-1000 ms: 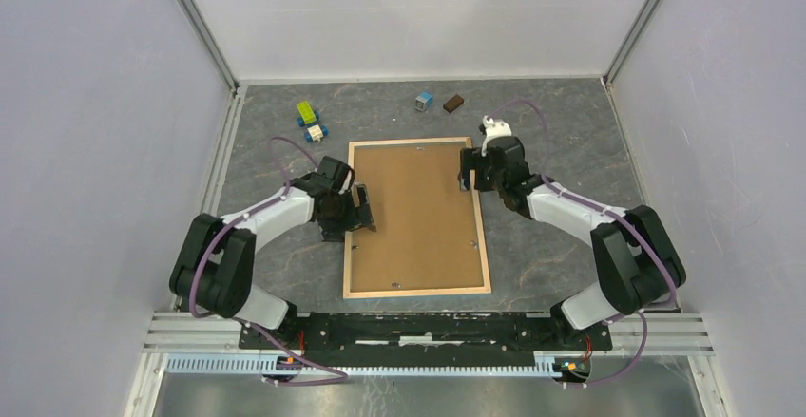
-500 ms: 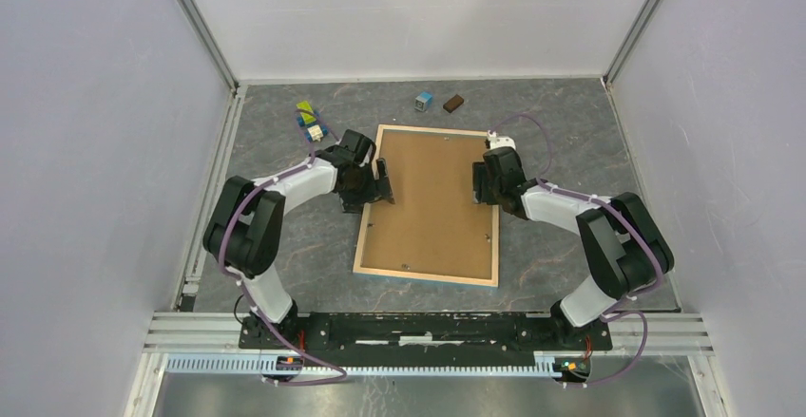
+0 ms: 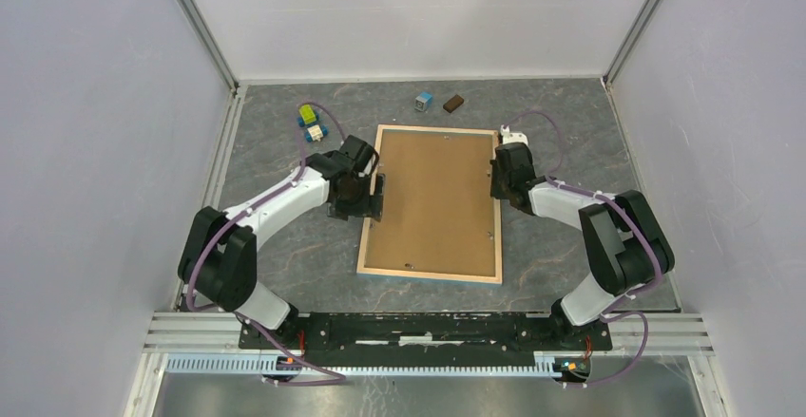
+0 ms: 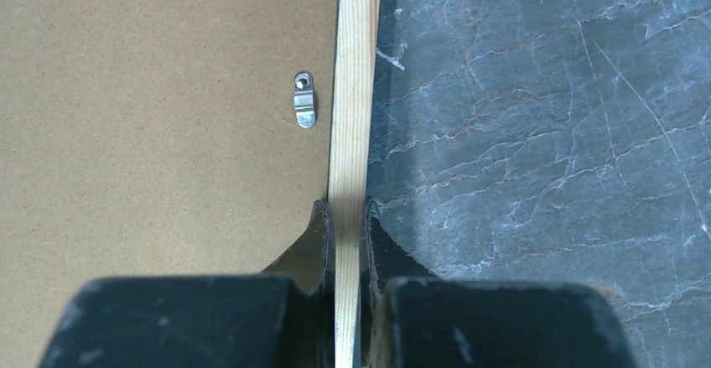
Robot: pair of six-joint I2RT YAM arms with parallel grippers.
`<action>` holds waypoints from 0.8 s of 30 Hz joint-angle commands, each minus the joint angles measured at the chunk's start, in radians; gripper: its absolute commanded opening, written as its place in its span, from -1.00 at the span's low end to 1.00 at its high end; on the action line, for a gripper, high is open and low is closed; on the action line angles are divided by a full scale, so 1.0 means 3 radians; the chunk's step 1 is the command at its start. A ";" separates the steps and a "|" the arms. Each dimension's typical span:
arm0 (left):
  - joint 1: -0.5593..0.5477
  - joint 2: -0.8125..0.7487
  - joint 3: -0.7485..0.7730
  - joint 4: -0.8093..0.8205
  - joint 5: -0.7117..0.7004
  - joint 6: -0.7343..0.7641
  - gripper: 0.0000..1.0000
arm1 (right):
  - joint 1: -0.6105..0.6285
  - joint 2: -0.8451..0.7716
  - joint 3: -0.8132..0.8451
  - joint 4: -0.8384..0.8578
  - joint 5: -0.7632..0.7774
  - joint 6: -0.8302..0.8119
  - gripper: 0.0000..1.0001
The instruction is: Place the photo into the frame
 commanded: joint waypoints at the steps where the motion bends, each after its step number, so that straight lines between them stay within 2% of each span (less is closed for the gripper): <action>1: -0.0211 -0.0093 -0.0104 -0.0332 -0.0336 0.0285 0.68 | -0.0056 0.0133 -0.0043 -0.0081 -0.0051 -0.0154 -1.00; 3: -0.0271 -0.0020 -0.0102 -0.0337 -0.0467 0.0279 0.68 | -0.0067 0.0157 -0.0043 -0.0081 -0.0093 -0.0180 -1.00; 5: -0.0333 0.0083 -0.0065 -0.0358 -0.0554 0.0260 0.77 | -0.0089 0.0193 -0.0029 -0.0081 -0.0129 -0.0193 -1.00; 7: -0.0418 0.0174 -0.0013 -0.0371 -0.0629 0.0197 0.73 | -0.0101 0.0216 -0.0023 -0.0081 -0.0171 -0.0196 -1.00; 11: -0.0509 0.0323 0.0057 -0.0318 -0.0810 0.0083 0.50 | -0.0114 0.0236 -0.0030 -0.0018 -0.0262 -0.0212 -1.00; 17: -0.0540 0.0482 0.0010 -0.0035 -0.0826 -0.0104 0.47 | -0.0119 0.0228 -0.0027 0.0023 -0.0295 -0.0254 -1.00; 24: -0.0547 0.0582 -0.0021 0.0140 -0.1052 -0.0315 0.13 | -0.0128 0.0230 -0.0037 0.0054 -0.0364 -0.0257 -1.00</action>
